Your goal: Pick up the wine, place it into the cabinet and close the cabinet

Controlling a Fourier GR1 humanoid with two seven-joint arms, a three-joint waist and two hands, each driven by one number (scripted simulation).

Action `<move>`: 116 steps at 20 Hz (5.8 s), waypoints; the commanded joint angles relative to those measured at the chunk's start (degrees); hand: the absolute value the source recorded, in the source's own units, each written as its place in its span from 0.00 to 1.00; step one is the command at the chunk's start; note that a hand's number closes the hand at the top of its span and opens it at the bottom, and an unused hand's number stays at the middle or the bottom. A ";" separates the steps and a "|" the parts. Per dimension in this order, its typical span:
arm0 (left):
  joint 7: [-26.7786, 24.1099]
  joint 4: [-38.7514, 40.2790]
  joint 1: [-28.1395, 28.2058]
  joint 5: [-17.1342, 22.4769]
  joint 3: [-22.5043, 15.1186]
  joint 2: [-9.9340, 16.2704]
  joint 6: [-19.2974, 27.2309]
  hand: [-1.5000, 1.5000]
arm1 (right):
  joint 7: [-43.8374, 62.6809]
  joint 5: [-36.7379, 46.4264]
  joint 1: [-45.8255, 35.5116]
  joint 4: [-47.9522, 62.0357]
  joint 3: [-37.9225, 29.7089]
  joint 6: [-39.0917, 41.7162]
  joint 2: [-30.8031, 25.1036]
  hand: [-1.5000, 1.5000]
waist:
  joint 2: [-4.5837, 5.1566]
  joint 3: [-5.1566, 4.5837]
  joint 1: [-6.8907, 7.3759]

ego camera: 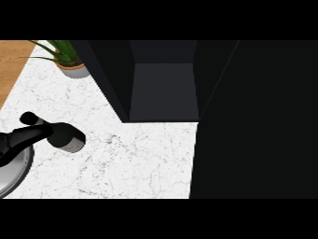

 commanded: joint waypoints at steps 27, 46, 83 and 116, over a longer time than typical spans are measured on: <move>-34.80 25.74 19.96 15.84 12.65 -3.32 -14.57 0.00 | 10.54 -1.87 -1.93 -16.04 0.66 -3.84 -0.80 0.00 | 0.00 -0.06 -0.50; -49.85 51.16 16.16 16.61 17.19 0.15 -19.76 0.00 | 10.45 -2.60 -2.64 -14.22 -0.86 -3.29 -2.22 0.00 | 0.13 -0.03 -0.30; -76.29 91.13 2.92 25.32 23.90 -2.37 -27.61 0.00 | 3.46 -0.22 1.08 -9.62 2.96 -2.38 -1.00 0.00 | 0.23 0.01 -0.56; -91.63 78.37 14.14 21.13 10.37 -9.68 -37.46 1.00 | 5.22 -1.45 1.86 -12.45 -0.17 -1.41 -1.05 0.00 | -0.36 0.12 0.62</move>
